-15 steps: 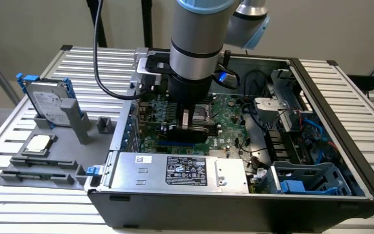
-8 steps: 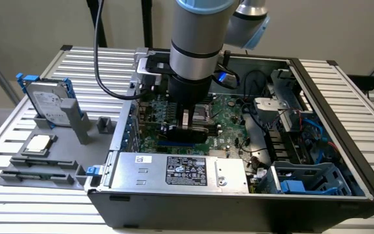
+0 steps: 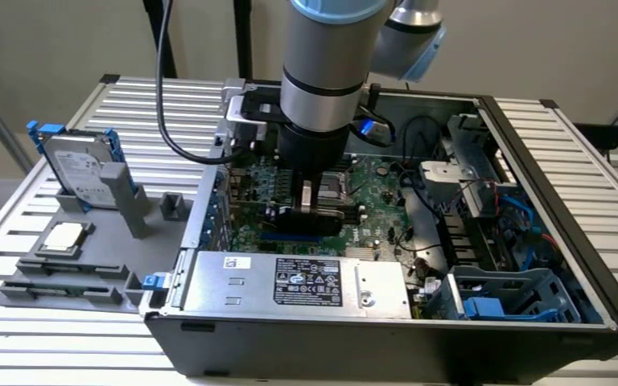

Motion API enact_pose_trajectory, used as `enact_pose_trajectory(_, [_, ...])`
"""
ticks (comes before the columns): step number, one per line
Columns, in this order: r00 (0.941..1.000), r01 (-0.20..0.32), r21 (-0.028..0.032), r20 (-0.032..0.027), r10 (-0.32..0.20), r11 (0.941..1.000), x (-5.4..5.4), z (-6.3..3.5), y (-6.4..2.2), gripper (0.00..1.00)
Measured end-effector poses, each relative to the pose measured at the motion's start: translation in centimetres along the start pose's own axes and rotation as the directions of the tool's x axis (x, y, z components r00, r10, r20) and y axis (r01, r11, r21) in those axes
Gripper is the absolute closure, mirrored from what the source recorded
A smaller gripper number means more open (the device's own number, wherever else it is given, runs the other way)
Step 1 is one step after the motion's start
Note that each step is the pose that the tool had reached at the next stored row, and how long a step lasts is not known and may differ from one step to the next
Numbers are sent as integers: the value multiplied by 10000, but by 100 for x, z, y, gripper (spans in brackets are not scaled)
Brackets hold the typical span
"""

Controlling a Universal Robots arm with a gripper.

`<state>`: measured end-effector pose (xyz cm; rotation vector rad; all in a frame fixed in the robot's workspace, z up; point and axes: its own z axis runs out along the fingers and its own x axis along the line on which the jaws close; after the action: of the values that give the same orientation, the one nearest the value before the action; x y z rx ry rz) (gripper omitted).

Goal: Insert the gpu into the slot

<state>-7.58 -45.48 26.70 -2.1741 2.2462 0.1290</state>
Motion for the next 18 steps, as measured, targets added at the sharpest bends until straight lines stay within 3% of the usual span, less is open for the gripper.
enact_pose_trajectory(18, [10000,1,-2,1,-1,10000,-2,7,-13,74])
